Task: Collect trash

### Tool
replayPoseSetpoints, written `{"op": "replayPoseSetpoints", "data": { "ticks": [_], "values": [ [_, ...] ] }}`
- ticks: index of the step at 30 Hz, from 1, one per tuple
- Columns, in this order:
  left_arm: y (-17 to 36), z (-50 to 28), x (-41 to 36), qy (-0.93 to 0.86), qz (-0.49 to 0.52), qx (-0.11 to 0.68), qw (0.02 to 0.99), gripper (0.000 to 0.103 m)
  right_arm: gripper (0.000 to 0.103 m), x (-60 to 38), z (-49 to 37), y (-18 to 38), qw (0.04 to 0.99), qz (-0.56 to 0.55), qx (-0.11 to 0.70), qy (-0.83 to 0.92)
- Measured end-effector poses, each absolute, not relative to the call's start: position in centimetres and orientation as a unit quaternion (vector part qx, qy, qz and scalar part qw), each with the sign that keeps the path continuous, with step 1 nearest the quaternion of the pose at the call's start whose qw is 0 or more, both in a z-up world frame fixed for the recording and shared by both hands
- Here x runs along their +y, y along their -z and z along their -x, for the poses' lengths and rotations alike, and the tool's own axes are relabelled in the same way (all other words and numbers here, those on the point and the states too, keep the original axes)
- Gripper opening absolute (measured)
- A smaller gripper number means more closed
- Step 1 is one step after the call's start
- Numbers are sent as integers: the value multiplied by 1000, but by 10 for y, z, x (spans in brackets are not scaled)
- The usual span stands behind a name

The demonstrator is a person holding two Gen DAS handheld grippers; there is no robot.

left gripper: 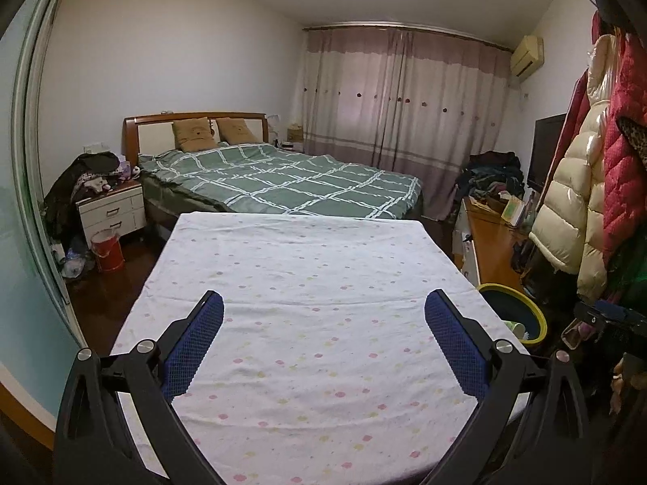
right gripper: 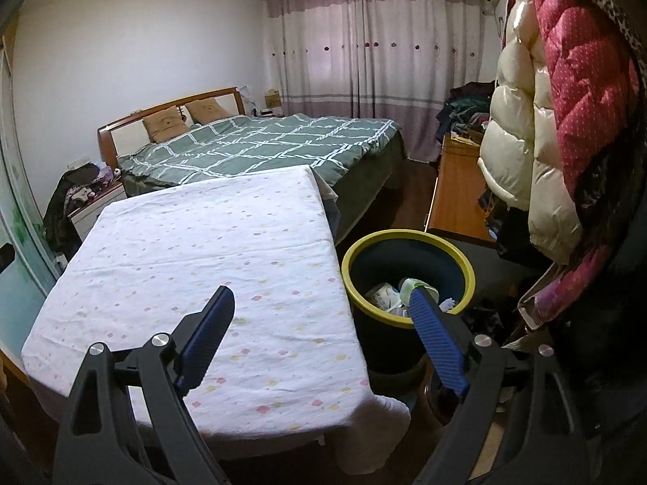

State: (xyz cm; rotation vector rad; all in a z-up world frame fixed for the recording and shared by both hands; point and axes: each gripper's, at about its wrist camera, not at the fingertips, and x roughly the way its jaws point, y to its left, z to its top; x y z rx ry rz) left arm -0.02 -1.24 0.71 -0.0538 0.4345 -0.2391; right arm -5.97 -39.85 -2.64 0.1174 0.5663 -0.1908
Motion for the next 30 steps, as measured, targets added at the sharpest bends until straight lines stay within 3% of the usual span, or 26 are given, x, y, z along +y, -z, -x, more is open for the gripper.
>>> {"op": "replayPoseSetpoints", "data": {
  "ticks": [30],
  "values": [
    [-8,-10,-19,116,12,227,967,98,84,-395,57,28,954,-59,280,89]
  ]
}}
